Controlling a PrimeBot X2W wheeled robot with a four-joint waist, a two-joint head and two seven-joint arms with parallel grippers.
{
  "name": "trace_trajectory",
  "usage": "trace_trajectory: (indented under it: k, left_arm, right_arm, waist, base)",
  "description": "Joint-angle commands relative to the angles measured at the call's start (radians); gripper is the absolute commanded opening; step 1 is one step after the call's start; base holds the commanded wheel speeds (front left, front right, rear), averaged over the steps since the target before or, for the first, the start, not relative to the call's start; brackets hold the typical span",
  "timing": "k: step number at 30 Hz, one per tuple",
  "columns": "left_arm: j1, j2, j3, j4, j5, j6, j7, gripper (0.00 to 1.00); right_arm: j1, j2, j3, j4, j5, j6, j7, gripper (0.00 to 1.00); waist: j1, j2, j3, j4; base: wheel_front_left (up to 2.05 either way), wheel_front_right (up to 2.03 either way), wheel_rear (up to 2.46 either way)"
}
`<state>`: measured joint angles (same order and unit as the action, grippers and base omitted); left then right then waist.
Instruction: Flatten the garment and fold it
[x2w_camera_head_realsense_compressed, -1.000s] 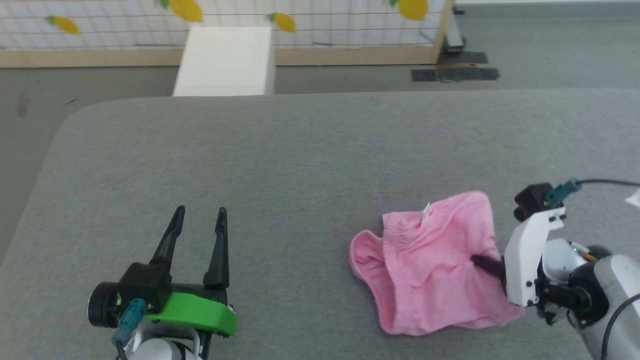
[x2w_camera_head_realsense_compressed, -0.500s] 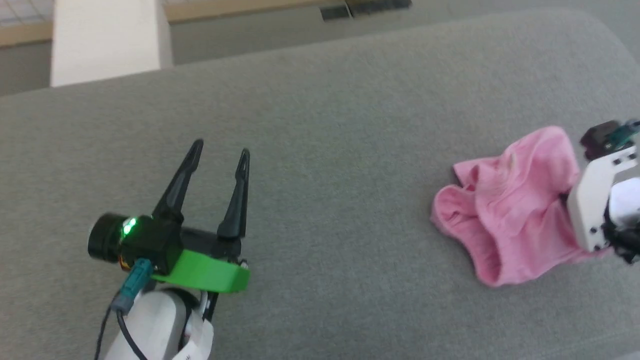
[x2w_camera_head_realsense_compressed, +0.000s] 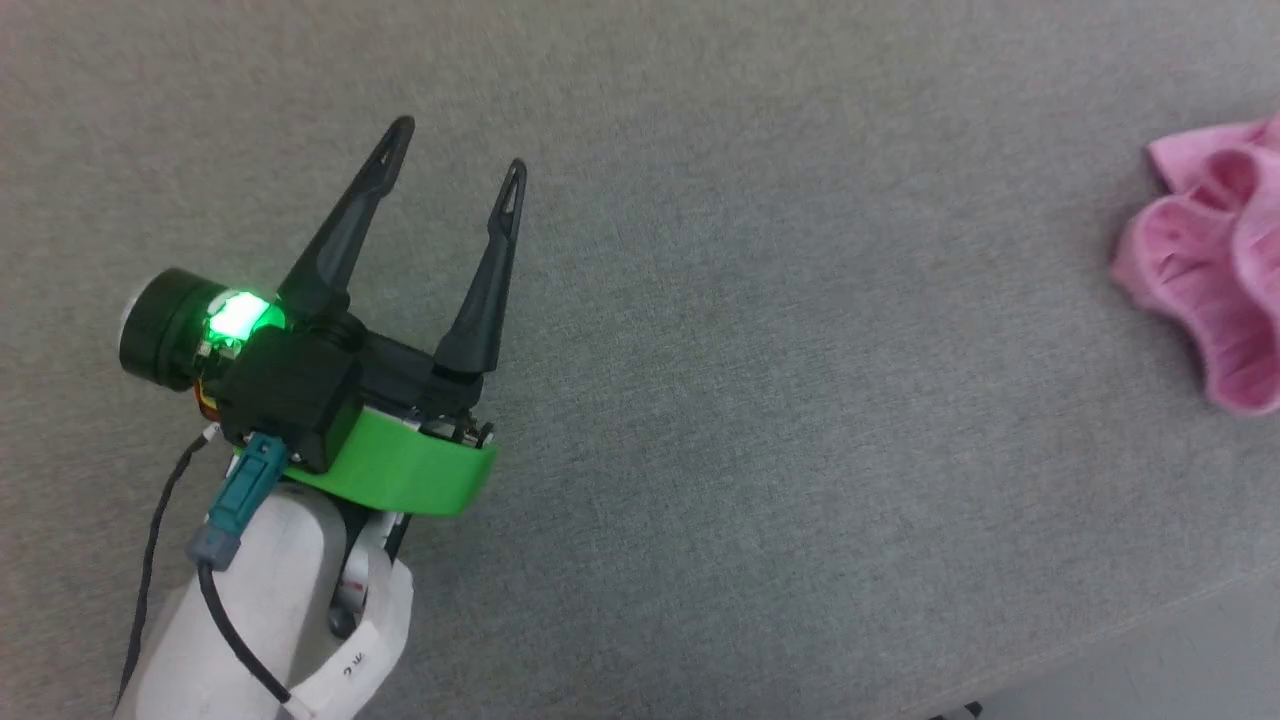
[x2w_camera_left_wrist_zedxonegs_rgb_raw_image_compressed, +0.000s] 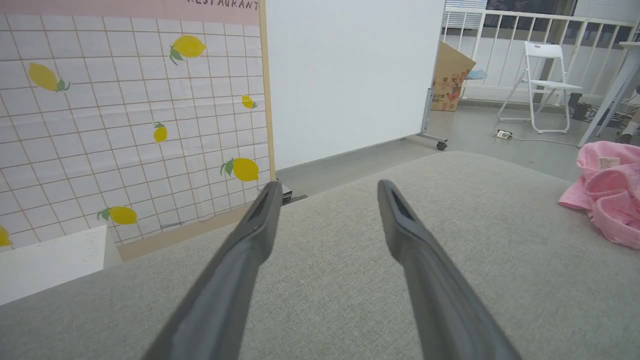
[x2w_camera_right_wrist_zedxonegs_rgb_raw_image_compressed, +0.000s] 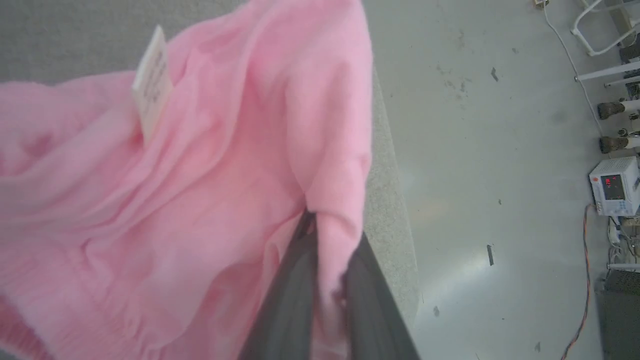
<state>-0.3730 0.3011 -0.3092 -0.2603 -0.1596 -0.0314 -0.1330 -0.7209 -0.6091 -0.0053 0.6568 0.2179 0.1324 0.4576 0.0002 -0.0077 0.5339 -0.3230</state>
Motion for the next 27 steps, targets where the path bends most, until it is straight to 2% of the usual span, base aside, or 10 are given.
trace_trajectory:
  k: [1, 4, 5, 6, 7, 12, 17, 23, 27]
  left_arm:
    - [-0.032, 0.012, -0.002, -0.012, 0.006, -0.007, 0.008, 1.0]
    - [-0.038, 0.011, -0.004, -0.011, 0.006, -0.005, 0.008, 1.0]
    - [-0.039, 0.011, -0.005, -0.01, 0.005, -0.005, 0.007, 1.0]
    - [-0.039, 0.011, -0.006, -0.008, 0.004, -0.004, 0.006, 1.0]
    - [-0.039, 0.011, -0.006, -0.006, 0.004, -0.003, 0.005, 1.0]
    - [-0.031, 0.016, 0.0, 0.01, -0.002, 0.003, -0.007, 1.0]
    - [0.005, 0.008, 0.008, 0.043, -0.017, 0.021, -0.035, 1.0]
    - [0.079, -0.012, 0.027, 0.087, -0.044, 0.058, -0.071, 1.0]
    - [0.132, -0.022, 0.041, 0.114, -0.058, 0.083, -0.088, 1.0]
  right_arm:
    - [-0.05, 0.032, -0.072, 0.046, -0.082, -0.002, -0.075, 0.0]
    - [-0.07, 0.069, -0.138, 0.104, -0.142, -0.002, -0.119, 0.02]
    - [-0.077, 0.081, -0.161, 0.116, -0.17, -0.002, -0.148, 0.4]
    - [-0.081, 0.091, -0.181, 0.127, -0.192, -0.002, -0.167, 0.59]
    - [-0.085, 0.103, -0.206, 0.142, -0.219, -0.002, -0.183, 1.0]
    - [-0.095, 0.137, -0.311, 0.161, -0.353, -0.002, -0.295, 1.0]
    - [-0.079, 0.157, -0.4, 0.174, -0.456, -0.002, -0.42, 1.0]
    - [-0.048, 0.14, -0.413, 0.23, -0.474, -0.002, -0.58, 1.0]
    - [-0.004, 0.121, -0.381, 0.247, -0.424, -0.002, -0.662, 1.0]
  waist:
    - [-0.0002, 0.0077, 0.124, -0.018]
    - [-0.0002, 0.0077, 0.134, -0.012]
    - [-0.0002, 0.0077, 0.136, -0.01]
    - [-0.0002, 0.0077, 0.137, -0.009]
    - [-0.0002, 0.0077, 0.136, -0.008]
    - [-0.0002, 0.0077, 0.11, -0.008]
    - [-0.0002, 0.0077, 0.027, -0.007]
    - [-0.0002, 0.0077, -0.111, 0.013]
    - [-0.0002, 0.0077, -0.197, 0.046]
  base:
    - [0.0, 0.0, 0.0]
    - [0.0, 0.0, 0.0]
    - [0.0, 0.0, 0.0]
    - [0.0, 0.0, 0.0]
    - [0.0, 0.0, 0.0]
    - [0.0, 0.0, 0.0]
    - [0.0, 0.0, 0.0]
    - [0.0, 0.0, 0.0]
    - [0.0, 0.0, 0.0]
